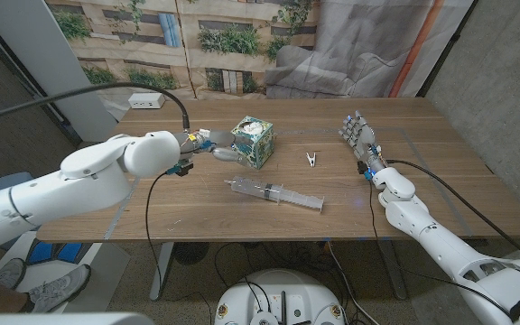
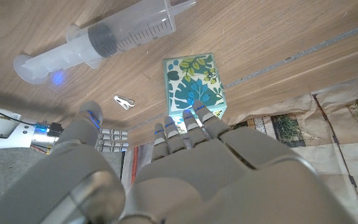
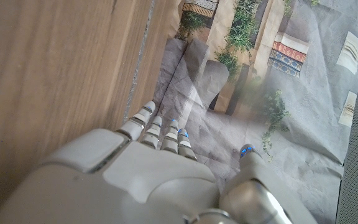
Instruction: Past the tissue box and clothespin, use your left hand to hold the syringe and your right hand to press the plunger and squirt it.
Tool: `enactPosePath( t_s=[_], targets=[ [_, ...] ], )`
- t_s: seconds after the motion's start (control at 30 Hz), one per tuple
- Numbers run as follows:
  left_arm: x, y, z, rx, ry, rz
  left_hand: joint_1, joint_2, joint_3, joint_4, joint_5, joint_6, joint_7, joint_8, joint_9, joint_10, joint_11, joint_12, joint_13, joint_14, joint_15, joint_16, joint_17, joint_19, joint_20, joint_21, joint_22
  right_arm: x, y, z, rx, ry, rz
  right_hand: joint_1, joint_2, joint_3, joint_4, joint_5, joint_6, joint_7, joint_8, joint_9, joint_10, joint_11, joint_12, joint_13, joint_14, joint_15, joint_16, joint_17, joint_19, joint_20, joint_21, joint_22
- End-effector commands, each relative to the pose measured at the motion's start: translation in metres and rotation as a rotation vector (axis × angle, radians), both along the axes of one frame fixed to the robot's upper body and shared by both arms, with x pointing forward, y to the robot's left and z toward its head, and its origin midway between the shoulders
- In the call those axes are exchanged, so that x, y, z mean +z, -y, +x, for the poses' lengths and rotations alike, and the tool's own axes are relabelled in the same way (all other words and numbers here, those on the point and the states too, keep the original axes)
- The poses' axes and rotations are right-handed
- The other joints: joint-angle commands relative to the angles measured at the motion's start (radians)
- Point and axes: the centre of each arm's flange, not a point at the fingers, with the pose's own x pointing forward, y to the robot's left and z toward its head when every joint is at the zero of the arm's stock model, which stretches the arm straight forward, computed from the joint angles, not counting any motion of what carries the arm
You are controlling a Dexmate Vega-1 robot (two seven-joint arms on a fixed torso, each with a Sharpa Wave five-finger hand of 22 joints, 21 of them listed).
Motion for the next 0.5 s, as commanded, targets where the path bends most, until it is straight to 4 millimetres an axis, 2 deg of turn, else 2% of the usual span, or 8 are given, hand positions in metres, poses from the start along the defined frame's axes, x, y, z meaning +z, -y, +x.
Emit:
enactPosePath(
  t_s=[0.03,0.27,0.37,0.5],
  targets=[
    [-0.006,0.019,-0.001,-0.01,-0.041,0.189,0.023,-0.013,-0.007,0.0,0.005,-0.013,0.007,0.003,0.005,0.009,-0.001,-0.003,0.003,0.012,-0.108,0.0,0.005,-0.013,-0.097,-0.004,0.003,-0.003,0.004,-0.001,-0.009,-0.004,0.012,-0.004,0.0,0.006,-0.004,0.0,-0.003,-0.007,0.004,0.004,0.0,-0.001,0.002,0.002,-0.001,-0.002,0.007,-0.001,-0.001,0.002,0.008,0.002],
    [-0.001,0.023,0.002,-0.012,-0.014,0.317,0.054,-0.041,-0.015,0.001,0.006,-0.019,0.029,0.003,0.005,0.009,0.005,-0.007,0.003,0.019,-0.104,-0.003,0.005,-0.024,-0.121,-0.005,0.003,-0.006,0.005,0.0,-0.008,-0.01,0.016,-0.001,0.001,0.009,-0.007,0.0,-0.003,-0.008,0.005,0.004,0.0,-0.002,0.003,0.002,0.0,-0.001,0.007,-0.004,-0.001,0.002,0.008,0.002],
    [0.0,0.023,0.004,-0.007,-0.029,0.357,0.08,-0.054,-0.018,0.002,0.009,-0.031,0.038,0.001,0.005,-0.001,0.003,-0.012,0.003,0.013,-0.1,-0.006,0.005,-0.025,-0.133,-0.003,0.003,-0.007,0.006,0.001,-0.007,-0.014,0.015,-0.001,0.001,0.009,-0.008,0.0,-0.004,-0.008,0.005,0.004,0.0,-0.003,0.002,0.002,0.001,-0.001,0.008,-0.005,-0.001,0.002,0.008,0.002],
    [-0.003,0.025,0.009,0.004,-0.027,0.431,0.113,-0.071,-0.023,0.004,0.011,-0.053,0.05,-0.003,0.005,-0.031,0.013,-0.019,0.003,0.003,-0.085,-0.009,0.005,-0.045,-0.147,-0.007,0.003,-0.007,0.007,0.001,-0.011,-0.015,0.017,0.001,0.002,0.01,-0.01,-0.001,-0.004,-0.009,0.005,0.004,-0.001,-0.003,0.002,0.002,0.0,-0.001,0.008,-0.007,-0.001,0.003,0.008,0.002]
  ],
)
